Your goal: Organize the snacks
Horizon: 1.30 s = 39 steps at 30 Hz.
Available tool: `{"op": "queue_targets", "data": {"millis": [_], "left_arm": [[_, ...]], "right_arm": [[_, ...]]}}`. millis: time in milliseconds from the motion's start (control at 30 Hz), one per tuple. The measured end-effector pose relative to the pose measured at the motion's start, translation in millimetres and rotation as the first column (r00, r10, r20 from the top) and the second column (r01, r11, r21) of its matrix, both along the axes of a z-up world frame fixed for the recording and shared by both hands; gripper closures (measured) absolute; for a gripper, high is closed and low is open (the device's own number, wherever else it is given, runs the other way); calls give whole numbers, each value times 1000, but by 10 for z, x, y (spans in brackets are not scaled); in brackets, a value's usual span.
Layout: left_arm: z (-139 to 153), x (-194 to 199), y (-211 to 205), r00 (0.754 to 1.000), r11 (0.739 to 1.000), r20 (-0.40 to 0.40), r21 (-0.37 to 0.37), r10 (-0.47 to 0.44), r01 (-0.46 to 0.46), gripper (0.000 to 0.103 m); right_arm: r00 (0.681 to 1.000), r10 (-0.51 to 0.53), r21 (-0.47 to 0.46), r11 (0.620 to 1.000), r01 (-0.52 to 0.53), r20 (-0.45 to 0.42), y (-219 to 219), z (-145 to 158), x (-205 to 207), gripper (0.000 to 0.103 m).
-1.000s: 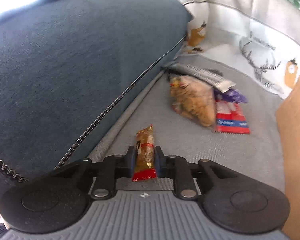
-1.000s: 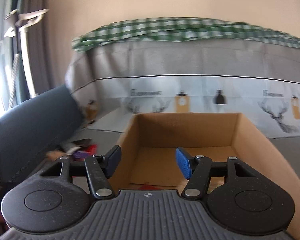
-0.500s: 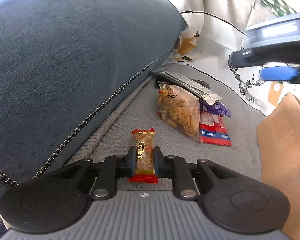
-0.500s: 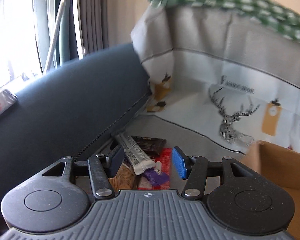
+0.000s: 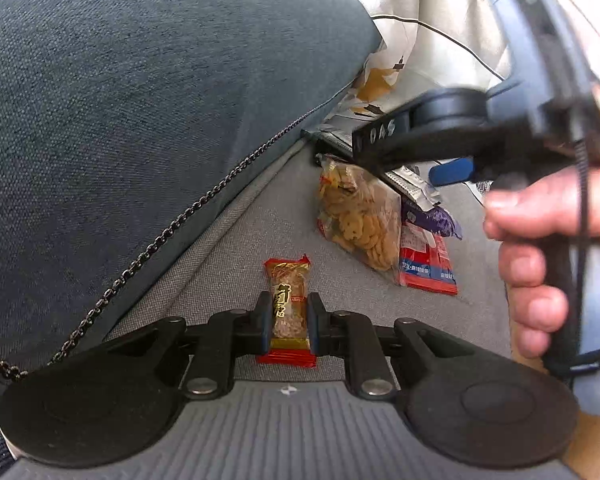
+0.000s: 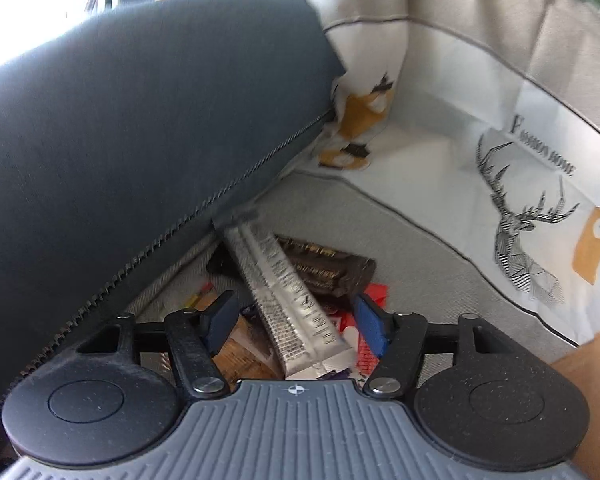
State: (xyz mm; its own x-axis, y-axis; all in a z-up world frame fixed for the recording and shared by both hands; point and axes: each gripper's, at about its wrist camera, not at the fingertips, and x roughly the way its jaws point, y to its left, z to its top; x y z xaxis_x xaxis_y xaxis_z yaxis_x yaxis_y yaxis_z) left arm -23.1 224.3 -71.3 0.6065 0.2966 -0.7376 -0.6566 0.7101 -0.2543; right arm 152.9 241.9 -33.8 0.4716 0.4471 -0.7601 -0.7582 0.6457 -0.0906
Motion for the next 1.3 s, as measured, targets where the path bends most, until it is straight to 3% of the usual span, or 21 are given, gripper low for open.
{"op": "queue_targets", "data": {"millis": [133, 267, 367, 567, 733, 833, 900, 1067, 1167, 1233, 1300], "left_arm": [[13, -26, 36, 1000, 1000, 4, -12, 5, -4, 84], [25, -59, 55, 1000, 1000, 9, -19, 5, -5, 84], [30, -79, 73, 1000, 1000, 12, -22, 4, -4, 84], [46, -124, 128, 1000, 998, 16, -62, 8, -7, 84], [76, -156, 241, 1000, 984, 0, -175, -9, 9, 84], [148, -98, 323, 994, 971, -48, -226, -94, 80, 84], [207, -31, 360, 977, 953, -82, -248, -199, 174, 84], [338, -60, 285, 908, 913, -137, -167, -395, 372, 84], [278, -179, 233, 896, 904, -152, -167, -418, 393, 84], [346, -242, 212, 901, 907, -122, -131, -415, 400, 84], [361, -245, 162, 900, 907, -124, -120, -417, 403, 84]], "right_arm": [[1000, 24, -7, 1000, -24, -12, 10, -85, -17, 72], [1000, 18, 20, 1000, -18, -3, -149, -29, -103, 78], [1000, -19, 58, 998, 19, 3, -375, 88, -172, 96], [995, -95, 140, 986, 96, -11, -923, 285, -561, 98], [993, -113, 148, 983, 108, 25, -1229, 292, -1056, 98], [991, -121, 170, 979, 110, 58, -1378, 278, -1373, 99], [993, -112, 188, 977, 101, 48, -1474, 256, -1560, 103], [992, -78, 182, 981, 59, 101, -1603, 130, -1972, 103], [991, -46, 161, 987, 26, 123, -1595, 14, -2068, 103], [989, -45, 171, 985, 21, 138, -1607, -36, -2107, 102], [990, -68, 189, 981, 44, 123, -1628, -84, -2096, 91]]}}
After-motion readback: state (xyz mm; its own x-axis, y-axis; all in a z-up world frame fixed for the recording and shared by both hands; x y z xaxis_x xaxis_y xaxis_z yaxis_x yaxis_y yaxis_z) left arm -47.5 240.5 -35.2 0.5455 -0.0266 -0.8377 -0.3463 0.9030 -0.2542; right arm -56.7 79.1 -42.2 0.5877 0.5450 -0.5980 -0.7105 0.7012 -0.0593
